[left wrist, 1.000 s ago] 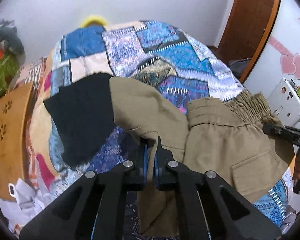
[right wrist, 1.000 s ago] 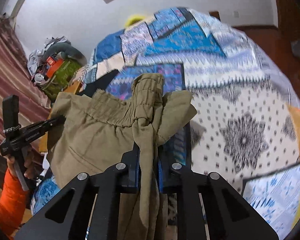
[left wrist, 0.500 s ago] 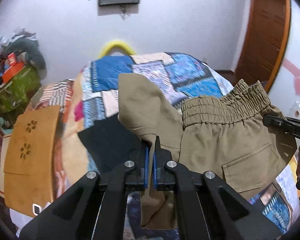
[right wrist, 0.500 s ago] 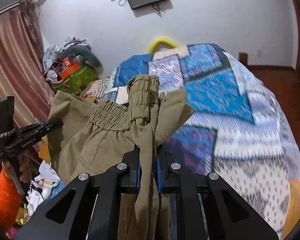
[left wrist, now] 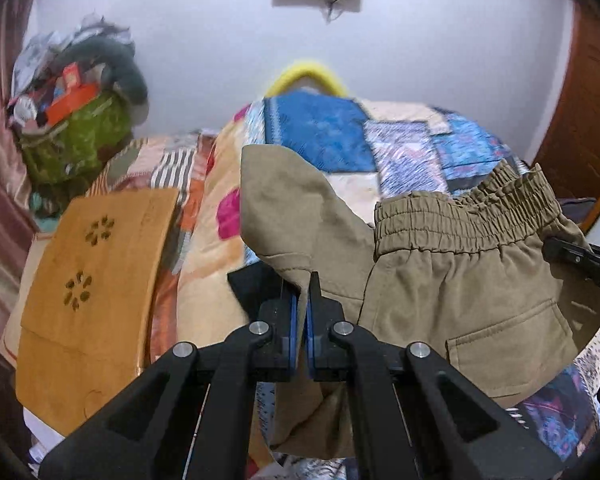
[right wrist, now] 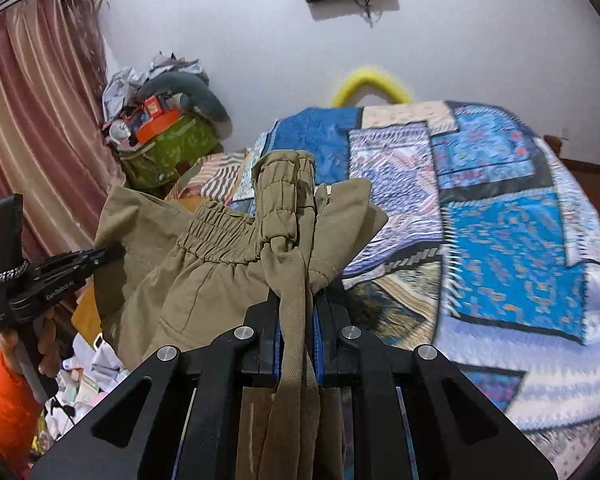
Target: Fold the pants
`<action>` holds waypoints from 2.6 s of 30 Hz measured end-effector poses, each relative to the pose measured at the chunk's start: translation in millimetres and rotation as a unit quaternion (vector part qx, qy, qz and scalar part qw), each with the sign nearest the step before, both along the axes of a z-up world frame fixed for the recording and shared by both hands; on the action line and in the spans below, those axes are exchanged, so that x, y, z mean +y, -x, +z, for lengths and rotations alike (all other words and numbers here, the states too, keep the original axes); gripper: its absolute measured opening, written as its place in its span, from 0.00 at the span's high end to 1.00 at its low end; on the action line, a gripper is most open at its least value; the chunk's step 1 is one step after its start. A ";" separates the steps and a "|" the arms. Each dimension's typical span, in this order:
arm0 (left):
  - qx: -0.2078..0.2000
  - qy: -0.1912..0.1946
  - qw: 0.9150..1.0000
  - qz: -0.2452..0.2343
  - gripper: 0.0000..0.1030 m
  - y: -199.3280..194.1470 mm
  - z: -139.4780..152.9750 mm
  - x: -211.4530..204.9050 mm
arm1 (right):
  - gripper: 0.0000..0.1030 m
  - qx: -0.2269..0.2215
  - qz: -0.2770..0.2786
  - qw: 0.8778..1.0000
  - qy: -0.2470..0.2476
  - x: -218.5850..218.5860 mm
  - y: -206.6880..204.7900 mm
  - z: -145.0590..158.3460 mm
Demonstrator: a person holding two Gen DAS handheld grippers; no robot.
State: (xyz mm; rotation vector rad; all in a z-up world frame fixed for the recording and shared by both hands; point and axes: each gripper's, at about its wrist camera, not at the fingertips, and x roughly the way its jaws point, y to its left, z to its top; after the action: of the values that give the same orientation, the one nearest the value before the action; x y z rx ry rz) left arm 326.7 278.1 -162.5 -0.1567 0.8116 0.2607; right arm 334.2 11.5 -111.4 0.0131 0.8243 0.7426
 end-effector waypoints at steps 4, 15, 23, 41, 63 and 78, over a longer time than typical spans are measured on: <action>0.033 -0.001 0.999 0.004 0.97 -17.0 -40.7 12.6 | 0.90 0.028 0.011 1.000 0.009 16.9 -16.0 -28.9; 0.133 0.037 0.990 0.030 0.81 -31.0 -142.3 39.8 | 0.84 0.086 0.004 0.993 0.079 20.4 -36.3 -85.3; 0.148 0.030 0.988 0.029 0.70 -11.1 -126.0 31.9 | 0.76 0.041 0.000 0.993 0.114 12.7 -12.3 -56.0; -0.121 -0.024 0.990 -0.064 0.54 162.9 132.3 -89.1 | 0.68 -0.117 -0.007 0.991 -0.071 -65.2 141.9 125.3; -0.306 -0.086 0.948 -0.032 0.01 320.1 194.1 -163.4 | 0.01 -0.292 -0.071 0.948 -0.100 -84.8 292.3 171.5; -0.307 -0.076 0.948 -0.032 0.00 325.2 188.9 -159.8 | 0.00 -0.297 -0.075 0.947 -0.097 -83.9 306.3 165.9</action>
State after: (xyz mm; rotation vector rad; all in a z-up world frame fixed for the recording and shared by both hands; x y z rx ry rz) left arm 1.6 118.3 26.4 -0.0586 0.1749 0.1953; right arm 27.8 -72.4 54.5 0.0265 0.1708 0.6312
